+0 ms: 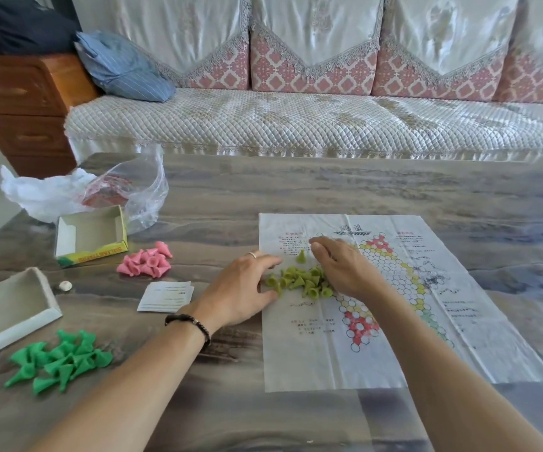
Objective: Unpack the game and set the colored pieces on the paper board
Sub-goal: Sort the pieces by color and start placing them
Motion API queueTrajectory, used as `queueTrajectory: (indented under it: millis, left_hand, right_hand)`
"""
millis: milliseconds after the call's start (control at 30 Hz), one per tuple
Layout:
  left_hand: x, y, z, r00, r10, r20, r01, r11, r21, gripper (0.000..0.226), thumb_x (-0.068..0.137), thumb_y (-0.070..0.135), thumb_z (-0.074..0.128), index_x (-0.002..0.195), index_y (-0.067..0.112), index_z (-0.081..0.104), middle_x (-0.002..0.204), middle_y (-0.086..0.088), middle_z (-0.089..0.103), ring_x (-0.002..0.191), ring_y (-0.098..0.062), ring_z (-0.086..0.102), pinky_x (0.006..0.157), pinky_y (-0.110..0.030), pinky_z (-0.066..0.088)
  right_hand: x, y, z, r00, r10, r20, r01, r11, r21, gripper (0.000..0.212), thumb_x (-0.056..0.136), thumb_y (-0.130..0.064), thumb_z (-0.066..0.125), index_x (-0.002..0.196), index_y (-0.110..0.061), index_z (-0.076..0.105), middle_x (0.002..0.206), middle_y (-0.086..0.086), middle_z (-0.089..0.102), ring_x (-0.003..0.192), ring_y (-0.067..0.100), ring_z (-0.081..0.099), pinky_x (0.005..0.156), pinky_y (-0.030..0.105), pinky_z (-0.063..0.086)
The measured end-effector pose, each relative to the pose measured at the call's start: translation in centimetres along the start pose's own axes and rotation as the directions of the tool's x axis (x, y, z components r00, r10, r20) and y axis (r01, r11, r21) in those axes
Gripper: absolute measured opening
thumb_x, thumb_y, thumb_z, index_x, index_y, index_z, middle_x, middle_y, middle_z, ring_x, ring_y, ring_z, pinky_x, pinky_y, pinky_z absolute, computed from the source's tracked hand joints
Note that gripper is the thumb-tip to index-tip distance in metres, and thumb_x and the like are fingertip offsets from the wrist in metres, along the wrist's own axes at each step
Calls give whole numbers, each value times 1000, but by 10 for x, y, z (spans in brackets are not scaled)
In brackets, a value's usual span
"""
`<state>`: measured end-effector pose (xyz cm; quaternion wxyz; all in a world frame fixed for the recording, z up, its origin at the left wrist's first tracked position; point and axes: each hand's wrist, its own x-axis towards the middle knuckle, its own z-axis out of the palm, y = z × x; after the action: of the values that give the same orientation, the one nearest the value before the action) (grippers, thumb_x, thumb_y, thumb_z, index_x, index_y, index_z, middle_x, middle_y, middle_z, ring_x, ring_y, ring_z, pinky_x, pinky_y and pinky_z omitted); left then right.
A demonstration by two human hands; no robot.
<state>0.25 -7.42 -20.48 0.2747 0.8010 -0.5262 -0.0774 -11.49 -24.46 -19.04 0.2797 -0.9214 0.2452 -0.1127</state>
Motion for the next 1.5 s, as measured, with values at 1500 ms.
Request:
queueTrajectory:
  millis: [1500]
  left_hand:
    - [-189, -45, -59, 959, -10, -285, 102, 945, 311, 47, 82, 35, 50, 122, 13, 60, 119, -1, 58, 120, -23, 49, 100, -34, 33]
  right_hand:
    - [-92, -142, 113, 922, -378, -80, 332, 881, -336, 35, 86, -31, 42, 114, -16, 58, 117, 4, 57, 101, 28, 52, 78, 41, 48]
